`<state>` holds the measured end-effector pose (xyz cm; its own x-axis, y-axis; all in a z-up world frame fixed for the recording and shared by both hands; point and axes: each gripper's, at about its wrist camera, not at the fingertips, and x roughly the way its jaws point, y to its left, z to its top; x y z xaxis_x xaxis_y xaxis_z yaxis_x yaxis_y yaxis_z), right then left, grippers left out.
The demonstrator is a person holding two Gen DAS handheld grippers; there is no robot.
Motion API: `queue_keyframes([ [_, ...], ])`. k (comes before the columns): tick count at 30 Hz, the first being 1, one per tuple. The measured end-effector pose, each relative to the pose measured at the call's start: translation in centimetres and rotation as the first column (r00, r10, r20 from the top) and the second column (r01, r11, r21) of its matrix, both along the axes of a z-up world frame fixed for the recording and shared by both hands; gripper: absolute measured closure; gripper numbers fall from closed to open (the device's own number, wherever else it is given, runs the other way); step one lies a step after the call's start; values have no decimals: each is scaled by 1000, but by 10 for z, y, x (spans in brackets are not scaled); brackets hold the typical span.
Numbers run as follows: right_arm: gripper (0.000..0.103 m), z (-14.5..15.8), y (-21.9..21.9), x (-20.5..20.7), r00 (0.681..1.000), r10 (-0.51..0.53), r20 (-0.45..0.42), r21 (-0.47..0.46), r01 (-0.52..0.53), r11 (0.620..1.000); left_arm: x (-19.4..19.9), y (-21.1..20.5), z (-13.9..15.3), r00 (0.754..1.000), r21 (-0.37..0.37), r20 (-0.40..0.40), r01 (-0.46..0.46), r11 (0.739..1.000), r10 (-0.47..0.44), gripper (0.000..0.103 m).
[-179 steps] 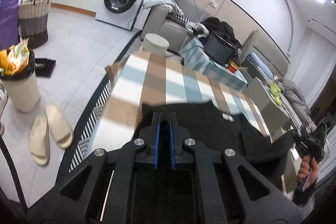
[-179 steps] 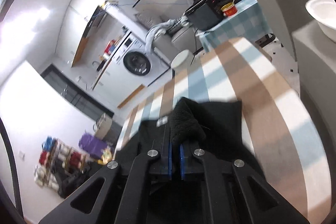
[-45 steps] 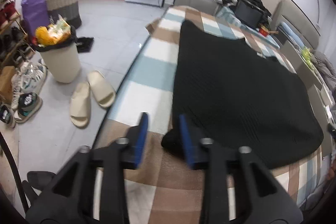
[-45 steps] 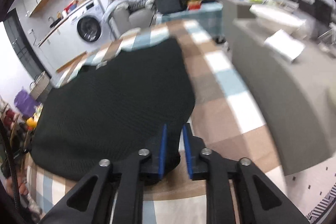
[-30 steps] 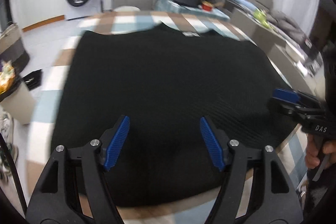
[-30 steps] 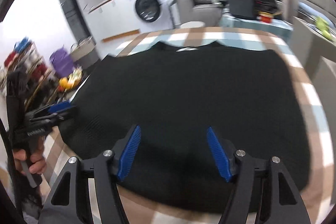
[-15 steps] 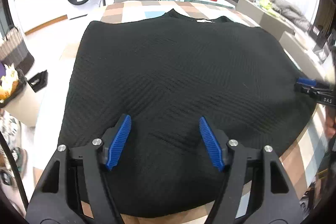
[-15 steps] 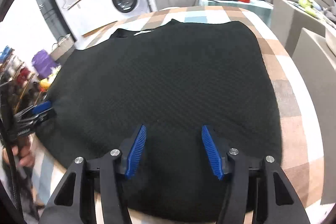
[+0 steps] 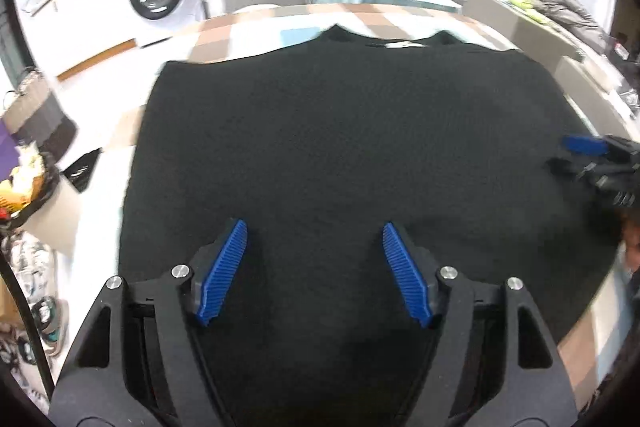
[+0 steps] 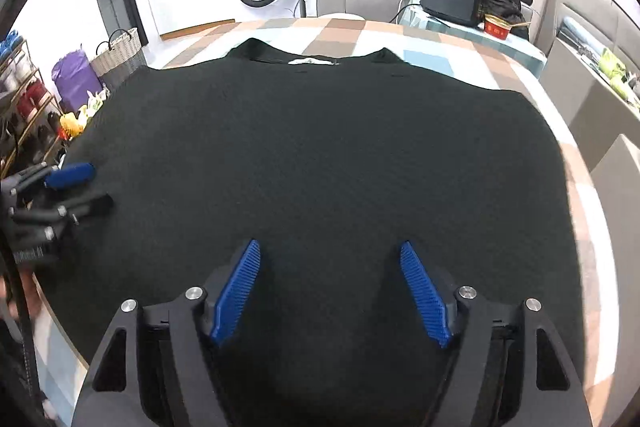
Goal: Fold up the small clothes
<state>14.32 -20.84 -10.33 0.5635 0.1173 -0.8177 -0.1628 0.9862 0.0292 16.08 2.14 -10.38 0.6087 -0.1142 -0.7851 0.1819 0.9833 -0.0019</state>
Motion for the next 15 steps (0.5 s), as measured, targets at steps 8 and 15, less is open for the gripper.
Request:
queue_keyframes([
  [8, 25, 11, -24, 3, 996, -83, -19, -15, 82, 996, 10, -7, 10, 1000, -22, 9, 14, 1000, -14, 37],
  [15, 22, 5, 31, 39, 997, -68, -32, -11, 68, 998, 50, -47, 4, 995, 36, -83, 54, 998, -50, 31],
])
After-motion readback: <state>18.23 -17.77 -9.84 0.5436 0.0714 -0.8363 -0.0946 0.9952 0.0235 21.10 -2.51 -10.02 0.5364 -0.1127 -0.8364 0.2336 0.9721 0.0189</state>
